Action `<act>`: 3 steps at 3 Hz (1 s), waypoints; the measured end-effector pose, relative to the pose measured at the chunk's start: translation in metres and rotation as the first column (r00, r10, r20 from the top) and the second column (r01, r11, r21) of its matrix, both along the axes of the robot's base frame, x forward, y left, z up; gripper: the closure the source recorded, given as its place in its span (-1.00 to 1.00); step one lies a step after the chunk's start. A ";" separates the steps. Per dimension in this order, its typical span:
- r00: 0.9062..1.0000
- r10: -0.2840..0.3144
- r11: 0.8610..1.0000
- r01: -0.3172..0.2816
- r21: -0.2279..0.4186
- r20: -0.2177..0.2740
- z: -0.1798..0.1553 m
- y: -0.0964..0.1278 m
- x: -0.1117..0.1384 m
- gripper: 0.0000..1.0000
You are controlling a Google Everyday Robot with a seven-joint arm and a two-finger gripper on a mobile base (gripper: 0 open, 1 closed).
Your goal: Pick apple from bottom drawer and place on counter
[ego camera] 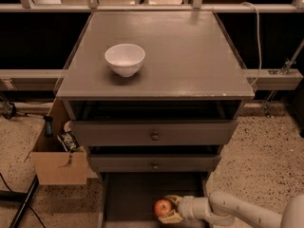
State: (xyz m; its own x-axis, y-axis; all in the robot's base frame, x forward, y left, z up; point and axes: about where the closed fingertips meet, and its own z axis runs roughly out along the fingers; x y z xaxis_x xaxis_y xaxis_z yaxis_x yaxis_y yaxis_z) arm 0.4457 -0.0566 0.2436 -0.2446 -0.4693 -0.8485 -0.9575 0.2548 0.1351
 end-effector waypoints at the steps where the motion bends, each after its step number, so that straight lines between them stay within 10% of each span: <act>1: 1.000 -0.006 1.000 0.006 0.000 0.005 0.033 -0.020 -0.010 1.00; 3: 0.997 -0.028 0.998 0.031 -0.054 0.070 0.137 -0.071 -0.009 1.00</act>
Offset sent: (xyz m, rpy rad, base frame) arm -0.0126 -0.0825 0.1515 -0.0510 -0.0783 -0.0070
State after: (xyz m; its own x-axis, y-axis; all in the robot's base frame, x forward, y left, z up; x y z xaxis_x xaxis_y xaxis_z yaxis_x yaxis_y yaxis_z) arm 0.4365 -0.1275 0.3805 -0.2008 -0.5089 -0.8371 -0.9560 0.2882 0.0542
